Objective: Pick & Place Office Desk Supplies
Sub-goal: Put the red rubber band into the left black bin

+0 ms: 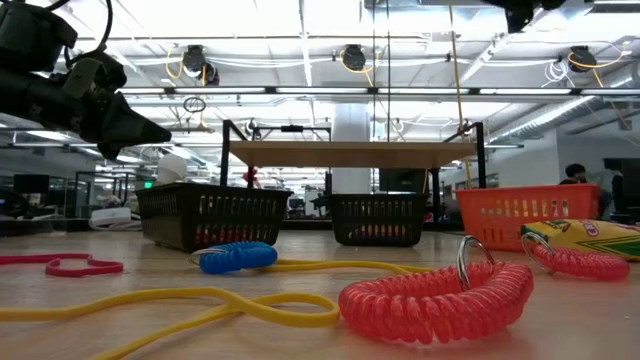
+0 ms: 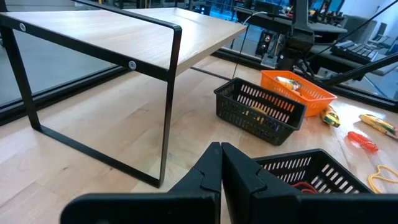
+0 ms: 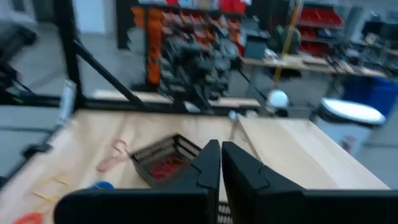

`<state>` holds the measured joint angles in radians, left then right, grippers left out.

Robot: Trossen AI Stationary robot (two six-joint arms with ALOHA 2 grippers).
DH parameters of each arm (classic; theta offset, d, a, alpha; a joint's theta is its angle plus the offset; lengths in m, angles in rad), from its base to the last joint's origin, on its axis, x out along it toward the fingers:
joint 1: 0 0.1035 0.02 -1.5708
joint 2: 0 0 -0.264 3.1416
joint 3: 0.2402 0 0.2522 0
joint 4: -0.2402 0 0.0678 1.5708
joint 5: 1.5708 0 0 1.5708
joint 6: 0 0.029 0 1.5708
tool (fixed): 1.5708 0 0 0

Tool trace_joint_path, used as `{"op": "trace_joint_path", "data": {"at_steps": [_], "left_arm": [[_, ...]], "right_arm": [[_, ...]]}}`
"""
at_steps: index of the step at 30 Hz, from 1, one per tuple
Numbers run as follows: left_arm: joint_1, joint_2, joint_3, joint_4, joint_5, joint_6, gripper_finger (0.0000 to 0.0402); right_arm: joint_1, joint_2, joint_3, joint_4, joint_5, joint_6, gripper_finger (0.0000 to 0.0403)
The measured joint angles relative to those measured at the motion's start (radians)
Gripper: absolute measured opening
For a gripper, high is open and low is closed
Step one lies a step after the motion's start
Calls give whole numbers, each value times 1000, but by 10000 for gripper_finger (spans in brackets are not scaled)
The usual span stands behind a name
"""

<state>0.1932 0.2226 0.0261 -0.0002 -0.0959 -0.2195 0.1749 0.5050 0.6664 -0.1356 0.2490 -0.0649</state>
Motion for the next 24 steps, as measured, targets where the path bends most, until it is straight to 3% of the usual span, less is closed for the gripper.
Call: {"op": "trace_joint_path", "data": {"at_steps": [9, 12, 20, 24], "left_arm": [[0, 0, 0, 0, 0, 1, 3], [0, 0, 0, 0, 0, 1, 3], [0, 0, 0, 1, -1, 2, 3], [0, 0, 0, 1, 22, 0, 3]], "right_arm": [[-71, -239, -133, 29, -18, 86, 2], [-81, -299, -170, 32, -71, 106, 2], [-83, -387, -322, 74, -94, 155, 1], [-83, -420, -419, 199, -97, 158, 1]]}}
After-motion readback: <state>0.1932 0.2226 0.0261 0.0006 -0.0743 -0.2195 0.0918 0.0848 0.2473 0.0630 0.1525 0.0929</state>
